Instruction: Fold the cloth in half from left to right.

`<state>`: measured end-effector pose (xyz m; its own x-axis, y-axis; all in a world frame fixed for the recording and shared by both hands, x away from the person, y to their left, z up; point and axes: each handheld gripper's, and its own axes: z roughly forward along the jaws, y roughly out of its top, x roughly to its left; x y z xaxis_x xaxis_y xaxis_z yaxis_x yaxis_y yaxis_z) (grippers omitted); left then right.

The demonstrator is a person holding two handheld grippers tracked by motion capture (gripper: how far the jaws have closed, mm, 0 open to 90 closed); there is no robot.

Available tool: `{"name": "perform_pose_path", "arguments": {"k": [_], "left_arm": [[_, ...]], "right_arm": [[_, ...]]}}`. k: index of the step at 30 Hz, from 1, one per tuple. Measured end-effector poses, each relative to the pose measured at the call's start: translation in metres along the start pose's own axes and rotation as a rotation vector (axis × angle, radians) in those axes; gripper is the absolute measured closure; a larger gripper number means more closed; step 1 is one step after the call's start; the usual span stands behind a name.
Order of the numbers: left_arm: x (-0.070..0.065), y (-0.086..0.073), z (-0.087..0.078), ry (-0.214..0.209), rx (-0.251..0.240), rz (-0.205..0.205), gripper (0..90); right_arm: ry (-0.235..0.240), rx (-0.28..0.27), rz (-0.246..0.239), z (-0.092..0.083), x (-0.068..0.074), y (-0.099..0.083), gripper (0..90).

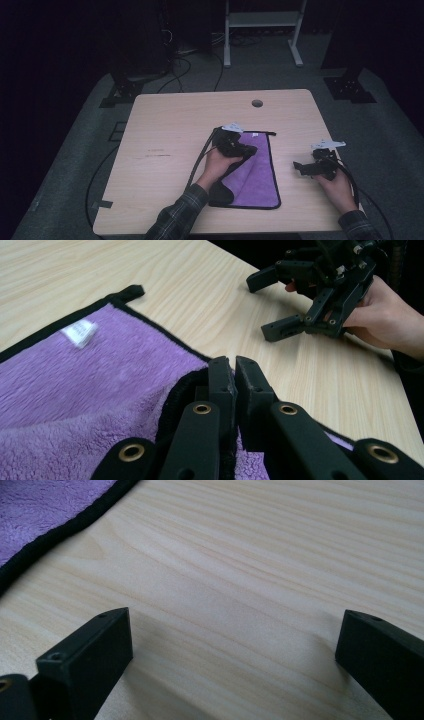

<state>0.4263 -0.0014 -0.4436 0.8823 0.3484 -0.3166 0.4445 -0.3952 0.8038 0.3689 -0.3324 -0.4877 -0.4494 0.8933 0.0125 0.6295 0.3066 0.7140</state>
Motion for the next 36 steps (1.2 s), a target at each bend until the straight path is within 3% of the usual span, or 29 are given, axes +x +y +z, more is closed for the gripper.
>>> {"name": "perform_pose_path", "arguments": {"k": [18,28,30,36], "left_arm": [[-0.007,0.009,0.048,-0.034,0.057,-0.005,85.7],[-0.008,0.003,0.069,0.0,0.132,0.008,84.5],[-0.009,0.003,0.068,-0.006,0.124,0.005,79.7],[-0.011,0.011,0.05,0.003,0.073,0.011,52.3]], "right_arm": [[0.0,0.0,0.0,0.0,0.0,0.0,0.9],[0.0,0.0,0.0,0.0,0.0,0.0,0.9],[0.0,0.0,0.0,0.0,0.0,0.0,0.9],[0.0,0.0,0.0,0.0,0.0,0.0,0.9]]}}
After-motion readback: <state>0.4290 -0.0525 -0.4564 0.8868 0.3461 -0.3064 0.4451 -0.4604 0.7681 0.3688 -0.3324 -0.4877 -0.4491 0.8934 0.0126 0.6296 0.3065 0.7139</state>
